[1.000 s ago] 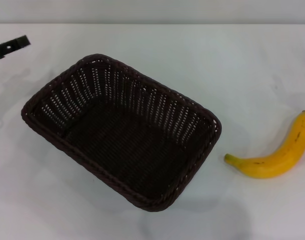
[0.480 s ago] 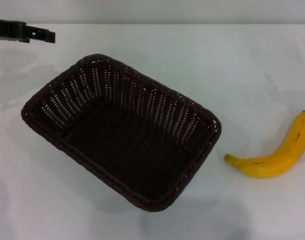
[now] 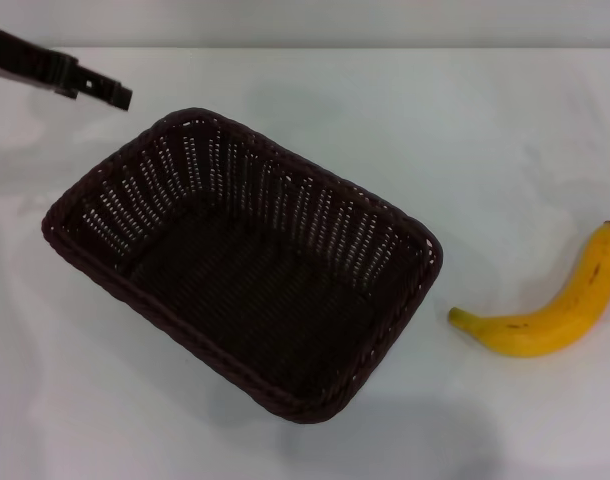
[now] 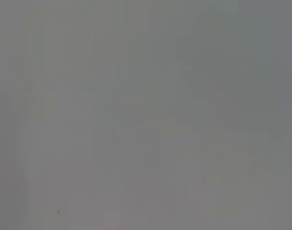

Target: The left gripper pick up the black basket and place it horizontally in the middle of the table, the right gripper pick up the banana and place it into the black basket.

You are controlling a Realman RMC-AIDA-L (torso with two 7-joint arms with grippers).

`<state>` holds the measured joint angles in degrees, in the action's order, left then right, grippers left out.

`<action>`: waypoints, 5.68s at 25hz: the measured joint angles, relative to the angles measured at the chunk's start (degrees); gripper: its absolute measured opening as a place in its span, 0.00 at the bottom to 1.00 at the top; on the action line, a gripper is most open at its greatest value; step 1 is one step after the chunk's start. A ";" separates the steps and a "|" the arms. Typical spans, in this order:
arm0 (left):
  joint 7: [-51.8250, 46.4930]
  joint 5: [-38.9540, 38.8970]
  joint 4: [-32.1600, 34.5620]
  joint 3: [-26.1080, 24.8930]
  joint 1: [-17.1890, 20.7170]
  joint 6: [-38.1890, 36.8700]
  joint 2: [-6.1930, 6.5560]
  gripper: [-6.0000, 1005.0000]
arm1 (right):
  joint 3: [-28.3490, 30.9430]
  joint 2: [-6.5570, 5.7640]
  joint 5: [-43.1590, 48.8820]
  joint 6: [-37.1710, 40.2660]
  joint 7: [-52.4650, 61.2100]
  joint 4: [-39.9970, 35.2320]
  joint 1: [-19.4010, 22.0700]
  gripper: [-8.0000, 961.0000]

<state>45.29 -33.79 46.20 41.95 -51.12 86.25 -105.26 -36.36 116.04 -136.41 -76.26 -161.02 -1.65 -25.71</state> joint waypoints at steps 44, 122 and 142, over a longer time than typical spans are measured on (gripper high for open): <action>-1.03 3.63 -3.31 5.86 1.81 -7.25 -7.66 0.70 | 0.05 -0.20 0.00 0.15 0.09 1.27 -1.00 0.91; 27.00 -55.68 -8.65 -12.96 28.49 -13.80 -7.68 0.75 | -1.92 -1.04 1.32 7.20 21.09 -5.22 -0.27 0.91; 75.97 -80.79 -28.67 -21.87 28.93 -29.85 -13.30 0.74 | -20.43 -1.12 91.00 2.21 135.93 -83.15 6.85 0.90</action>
<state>121.26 -114.58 17.53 20.08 -22.19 56.39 -118.56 -56.79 114.93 -45.40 -74.05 -25.09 -84.80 -18.86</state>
